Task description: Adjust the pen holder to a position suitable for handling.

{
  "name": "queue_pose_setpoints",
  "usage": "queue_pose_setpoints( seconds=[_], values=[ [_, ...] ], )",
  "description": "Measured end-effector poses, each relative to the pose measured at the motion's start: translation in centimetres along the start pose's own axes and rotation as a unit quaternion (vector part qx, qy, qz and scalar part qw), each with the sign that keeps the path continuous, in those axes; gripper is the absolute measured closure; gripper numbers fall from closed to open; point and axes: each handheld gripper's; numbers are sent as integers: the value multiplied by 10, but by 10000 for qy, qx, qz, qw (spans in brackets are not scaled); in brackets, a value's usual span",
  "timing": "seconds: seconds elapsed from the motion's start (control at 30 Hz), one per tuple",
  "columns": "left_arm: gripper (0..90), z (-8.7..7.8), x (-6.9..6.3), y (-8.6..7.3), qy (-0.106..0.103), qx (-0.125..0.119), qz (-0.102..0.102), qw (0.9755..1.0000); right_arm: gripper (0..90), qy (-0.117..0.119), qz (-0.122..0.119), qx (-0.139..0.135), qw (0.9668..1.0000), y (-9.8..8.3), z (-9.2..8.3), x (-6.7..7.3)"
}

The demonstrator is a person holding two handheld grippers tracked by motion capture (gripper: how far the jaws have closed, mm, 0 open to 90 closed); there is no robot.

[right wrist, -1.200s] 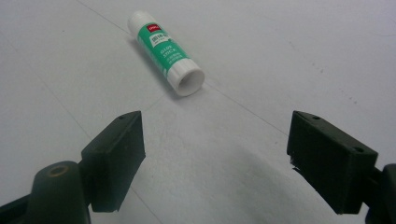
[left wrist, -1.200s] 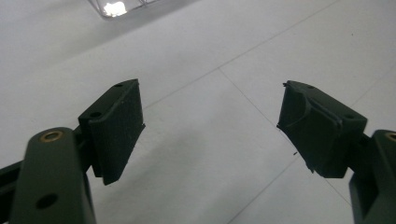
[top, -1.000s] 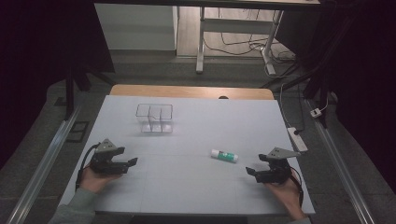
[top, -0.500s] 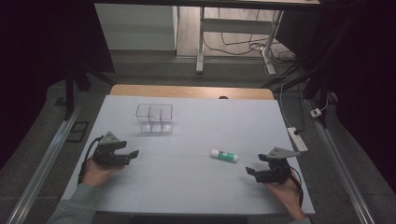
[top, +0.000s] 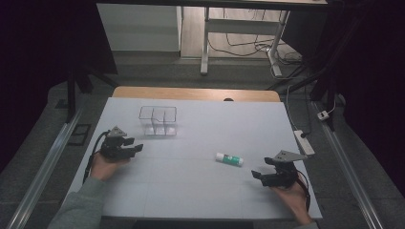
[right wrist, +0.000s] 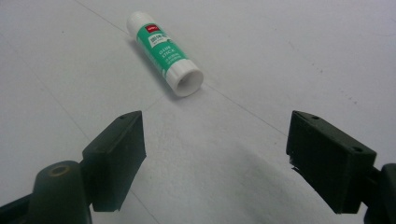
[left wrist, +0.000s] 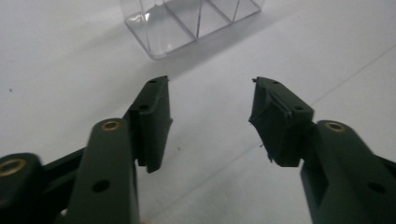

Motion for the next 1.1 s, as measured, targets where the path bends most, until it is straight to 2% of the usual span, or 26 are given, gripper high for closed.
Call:
queue_pose_setpoints(
  seconds=[0.13,0.3,0.33,0.4,0.5,0.6,0.77,0.97,1.1],
  values=[
    [557,4,6,5,63,-31,-63,10000,194,-4,-2,28,10000,0,0,0],
    [784,8,12,10,171,-96,-41,9998,194,-19,1,31,10000,0,0,0],
    [784,9,13,11,203,-113,-40,9997,194,-19,1,31,10000,0,0,0],
    [885,12,16,12,232,-59,-36,9997,194,-20,3,24,10000,0,0,0],
    [887,13,19,15,266,-76,-32,9996,195,-26,3,32,10000,0,0,0],
    [888,14,21,21,348,-125,59,9993,196,-60,1,42,10000,0,1,0],
    [888,17,28,27,401,-131,-46,9991,197,-59,5,45,10000,0,0,0],
    [887,17,36,28,542,-197,-212,9981,202,-117,17,49,9999,0,1,0],
    [888,20,44,29,555,-223,-291,9978,204,-102,55,48,9999,0,0,-1]
  ],
)
Point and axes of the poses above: each handheld gripper's, and its own axes: z roughly forward along the jaws, y roughly out of its top, x roughly to its left, and after that the axes turned 2 degrees about -y, right-handed
